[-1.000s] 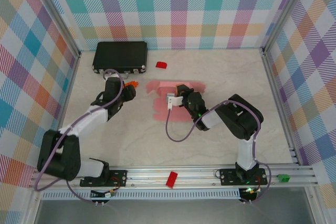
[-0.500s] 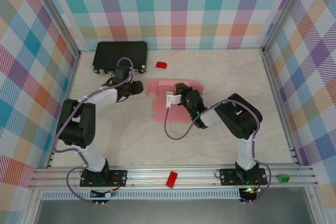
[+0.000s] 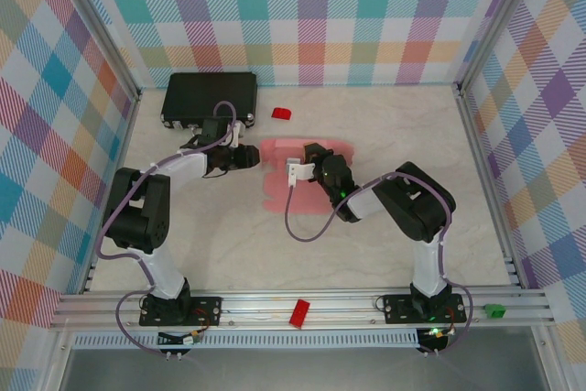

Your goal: Fold the paper box

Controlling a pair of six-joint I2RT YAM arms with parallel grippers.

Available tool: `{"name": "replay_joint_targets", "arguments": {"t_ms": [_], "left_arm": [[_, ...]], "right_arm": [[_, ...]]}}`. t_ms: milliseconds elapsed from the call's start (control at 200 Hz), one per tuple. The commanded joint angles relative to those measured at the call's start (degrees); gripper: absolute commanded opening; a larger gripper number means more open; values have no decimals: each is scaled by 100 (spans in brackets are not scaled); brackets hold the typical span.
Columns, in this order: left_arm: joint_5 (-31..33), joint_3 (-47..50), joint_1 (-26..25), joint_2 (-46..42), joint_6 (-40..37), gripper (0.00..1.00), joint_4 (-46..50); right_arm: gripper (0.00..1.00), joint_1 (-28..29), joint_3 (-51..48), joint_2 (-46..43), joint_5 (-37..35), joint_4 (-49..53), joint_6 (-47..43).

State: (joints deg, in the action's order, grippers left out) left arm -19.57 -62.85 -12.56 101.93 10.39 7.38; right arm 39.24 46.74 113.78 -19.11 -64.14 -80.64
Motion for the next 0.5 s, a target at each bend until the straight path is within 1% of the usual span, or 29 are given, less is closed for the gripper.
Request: {"name": "replay_joint_targets", "arguments": {"t_ms": [0,105,295,375,410,495], "left_arm": [[-491,-122,24,103,-116,46,-40],[-696,-115,8,132,-126,46,-128],[-870,-116,-21,181,-187,44,-188],[-920,-154,-17,204,-256,41,-110],[-978,-160,-19,175,-299,40,-88],[-1044,-26,-18,-24,-310,40,-291]], "right_arm": [[6,39,164,140,-74,68,-48],[7,41,201,153,-90,81,-48],[6,40,256,188,-110,125,-44],[7,40,274,198,-126,129,-48],[7,24,274,198,-128,130,-48],[7,22,274,191,-136,156,-39]]}}
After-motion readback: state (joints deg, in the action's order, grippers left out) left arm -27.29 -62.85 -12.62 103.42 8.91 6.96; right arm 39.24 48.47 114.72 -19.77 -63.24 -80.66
